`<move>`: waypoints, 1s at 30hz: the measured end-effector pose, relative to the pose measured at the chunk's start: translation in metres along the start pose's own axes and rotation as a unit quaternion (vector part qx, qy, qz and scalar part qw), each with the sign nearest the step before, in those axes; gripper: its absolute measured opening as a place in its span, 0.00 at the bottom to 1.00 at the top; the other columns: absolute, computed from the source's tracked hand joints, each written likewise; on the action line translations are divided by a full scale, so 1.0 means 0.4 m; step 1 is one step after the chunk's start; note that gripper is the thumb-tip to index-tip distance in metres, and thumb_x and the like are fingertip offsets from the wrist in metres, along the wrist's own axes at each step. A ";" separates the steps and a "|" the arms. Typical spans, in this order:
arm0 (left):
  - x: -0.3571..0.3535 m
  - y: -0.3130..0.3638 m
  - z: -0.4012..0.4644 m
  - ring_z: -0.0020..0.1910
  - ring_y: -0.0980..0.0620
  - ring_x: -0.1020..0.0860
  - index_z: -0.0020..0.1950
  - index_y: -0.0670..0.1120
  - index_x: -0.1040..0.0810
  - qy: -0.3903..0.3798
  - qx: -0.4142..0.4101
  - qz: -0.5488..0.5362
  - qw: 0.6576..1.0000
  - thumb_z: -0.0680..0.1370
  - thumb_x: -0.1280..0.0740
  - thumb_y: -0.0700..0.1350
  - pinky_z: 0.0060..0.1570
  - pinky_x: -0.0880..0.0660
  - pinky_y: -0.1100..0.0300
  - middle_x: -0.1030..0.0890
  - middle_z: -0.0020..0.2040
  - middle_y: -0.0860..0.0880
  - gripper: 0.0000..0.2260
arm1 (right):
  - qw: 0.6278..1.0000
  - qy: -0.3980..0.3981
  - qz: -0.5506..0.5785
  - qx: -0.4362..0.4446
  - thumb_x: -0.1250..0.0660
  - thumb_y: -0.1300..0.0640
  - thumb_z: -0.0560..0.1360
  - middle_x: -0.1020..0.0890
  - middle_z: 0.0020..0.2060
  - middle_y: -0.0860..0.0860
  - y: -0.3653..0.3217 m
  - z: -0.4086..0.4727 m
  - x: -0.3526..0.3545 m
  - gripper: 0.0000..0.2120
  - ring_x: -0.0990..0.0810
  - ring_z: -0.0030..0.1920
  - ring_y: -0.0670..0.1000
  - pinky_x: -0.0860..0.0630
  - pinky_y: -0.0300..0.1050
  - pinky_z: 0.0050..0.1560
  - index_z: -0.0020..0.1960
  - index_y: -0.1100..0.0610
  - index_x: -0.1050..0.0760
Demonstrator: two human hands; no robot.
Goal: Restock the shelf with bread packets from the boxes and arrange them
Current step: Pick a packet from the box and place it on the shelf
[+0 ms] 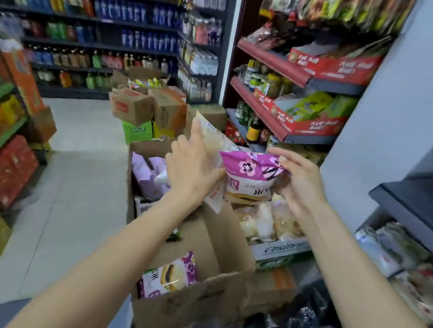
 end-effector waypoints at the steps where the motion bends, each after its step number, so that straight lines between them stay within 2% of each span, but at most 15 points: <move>1: 0.010 0.039 -0.007 0.57 0.40 0.28 0.77 0.46 0.52 0.008 -0.016 0.000 1.000 0.68 0.32 0.67 0.49 0.30 0.49 0.27 0.57 0.40 0.49 | 1.000 0.017 -0.007 0.014 0.45 0.66 0.80 0.18 0.45 0.59 -0.018 -0.022 0.028 0.15 0.19 0.43 0.57 0.21 0.51 0.41 0.48 0.57 0.20; 3: 0.025 0.119 -0.024 0.56 0.40 0.28 0.77 0.46 0.53 0.016 -0.043 -0.016 0.999 0.68 0.33 0.68 0.47 0.30 0.49 0.27 0.56 0.40 0.48 | 0.997 0.058 -0.025 0.044 0.45 0.65 0.80 0.18 0.47 0.59 -0.059 -0.058 0.086 0.14 0.19 0.46 0.57 0.23 0.56 0.49 0.47 0.56 0.21; 5: 0.036 0.203 -0.045 0.57 0.40 0.28 0.77 0.46 0.52 0.018 -0.062 -0.044 0.997 0.68 0.33 0.67 0.48 0.30 0.49 0.27 0.57 0.40 0.48 | 0.992 0.100 -0.016 0.069 0.43 0.61 0.80 0.18 0.44 0.55 -0.102 -0.096 0.150 0.11 0.20 0.43 0.51 0.24 0.52 0.47 0.46 0.54 0.23; 7: 0.045 0.292 -0.070 0.58 0.39 0.28 0.77 0.47 0.52 0.018 -0.080 -0.072 0.994 0.68 0.32 0.67 0.50 0.30 0.48 0.27 0.59 0.40 0.48 | 0.991 0.107 0.000 0.085 0.38 0.53 0.78 0.18 0.44 0.50 -0.136 -0.137 0.217 0.05 0.19 0.43 0.47 0.24 0.45 0.44 0.48 0.53 0.25; 9: 0.050 0.389 -0.099 0.60 0.39 0.29 0.77 0.47 0.52 0.013 -0.099 -0.108 0.989 0.67 0.32 0.67 0.52 0.30 0.46 0.28 0.60 0.40 0.49 | 0.991 0.097 -0.012 0.089 0.31 0.45 0.70 0.17 0.50 0.51 -0.157 -0.177 0.296 0.20 0.18 0.50 0.49 0.22 0.46 0.50 0.56 0.56 0.26; 10: 0.051 0.440 -0.116 0.61 0.38 0.29 0.77 0.47 0.52 0.005 -0.108 -0.127 0.986 0.67 0.32 0.67 0.53 0.30 0.46 0.28 0.61 0.40 0.49 | 0.991 0.099 -0.019 0.089 0.29 0.45 0.66 0.17 0.52 0.52 -0.168 -0.204 0.338 0.25 0.18 0.53 0.51 0.23 0.47 0.54 0.59 0.57 0.26; 12: 0.050 0.542 -0.159 0.62 0.38 0.30 0.77 0.46 0.52 -0.015 -0.134 -0.154 0.979 0.67 0.32 0.66 0.56 0.30 0.44 0.28 0.62 0.39 0.48 | 0.987 0.108 -0.070 0.101 0.25 0.54 0.66 0.17 0.51 0.51 -0.189 -0.264 0.433 0.20 0.18 0.52 0.51 0.23 0.47 0.56 0.56 0.55 0.25; 13: 0.046 0.592 -0.188 0.63 0.38 0.30 0.77 0.46 0.52 -0.022 -0.149 -0.162 0.975 0.68 0.32 0.64 0.56 0.30 0.43 0.28 0.62 0.39 0.47 | 0.983 0.113 -0.104 0.104 0.25 0.59 0.66 0.17 0.49 0.50 -0.198 -0.296 0.485 0.17 0.18 0.50 0.49 0.22 0.46 0.54 0.53 0.54 0.24; 15: 0.037 0.693 -0.256 0.63 0.38 0.30 0.77 0.47 0.52 -0.042 -0.172 -0.183 0.967 0.69 0.32 0.58 0.56 0.29 0.43 0.28 0.62 0.39 0.44 | 0.973 0.129 -0.157 0.110 0.24 0.63 0.65 0.16 0.47 0.48 -0.211 -0.363 0.594 0.19 0.17 0.46 0.44 0.21 0.39 0.49 0.54 0.56 0.22; 17: 0.020 0.794 -0.335 0.63 0.38 0.30 0.77 0.47 0.52 -0.071 -0.189 -0.209 0.957 0.69 0.31 0.58 0.56 0.30 0.45 0.28 0.62 0.40 0.44 | 0.959 0.171 -0.190 0.123 0.22 0.61 0.63 0.16 0.45 0.45 -0.222 -0.434 0.710 0.21 0.17 0.44 0.41 0.21 0.36 0.45 0.55 0.57 0.22; 20: -0.009 0.947 -0.457 0.62 0.39 0.28 0.77 0.47 0.51 -0.119 -0.219 -0.242 0.938 0.66 0.29 0.62 0.56 0.28 0.46 0.26 0.62 0.41 0.48 | 0.928 0.284 -0.202 0.132 0.21 0.53 0.62 0.15 0.45 0.44 -0.231 -0.540 0.884 0.19 0.17 0.47 0.44 0.21 0.43 0.51 0.52 0.52 0.21; 22: -0.019 1.051 -0.536 0.63 0.39 0.28 0.76 0.46 0.50 -0.151 -0.235 -0.259 0.925 0.64 0.27 0.62 0.58 0.27 0.44 0.27 0.64 0.40 0.50 | 0.908 0.341 -0.199 0.141 0.22 0.51 0.63 0.16 0.44 0.44 -0.238 -0.612 0.994 0.15 0.17 0.47 0.45 0.21 0.45 0.51 0.48 0.49 0.21; 24: -0.027 1.143 -0.612 0.65 0.40 0.29 0.76 0.45 0.50 -0.174 -0.245 -0.270 0.915 0.64 0.26 0.60 0.59 0.28 0.45 0.29 0.66 0.40 0.50 | 0.899 0.376 -0.172 0.143 0.23 0.51 0.64 0.15 0.45 0.46 -0.242 -0.677 1.088 0.15 0.17 0.47 0.46 0.20 0.49 0.52 0.49 0.49 0.21; 27: -0.044 1.254 -0.706 0.64 0.41 0.29 0.76 0.44 0.49 -0.203 -0.249 -0.311 0.895 0.64 0.26 0.58 0.59 0.28 0.45 0.28 0.65 0.41 0.49 | 0.888 0.416 -0.135 0.139 0.23 0.50 0.64 0.15 0.48 0.47 -0.241 -0.768 1.215 0.21 0.17 0.49 0.47 0.21 0.48 0.54 0.55 0.52 0.22; 30: -0.071 1.340 -0.778 0.61 0.42 0.26 0.74 0.41 0.46 -0.256 -0.225 -0.393 0.854 0.63 0.23 0.57 0.57 0.26 0.48 0.26 0.63 0.41 0.49 | 0.861 0.478 -0.123 0.125 0.24 0.39 0.60 0.18 0.56 0.48 -0.249 -0.857 1.328 0.35 0.20 0.58 0.50 0.25 0.51 0.62 0.63 0.51 0.27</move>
Point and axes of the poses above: each hand's wrist, its own z-axis towards the middle knuckle, its own x-axis out of the back of the hand, y = z × x, the point moved 2 cm from there along z, towards the middle knuckle
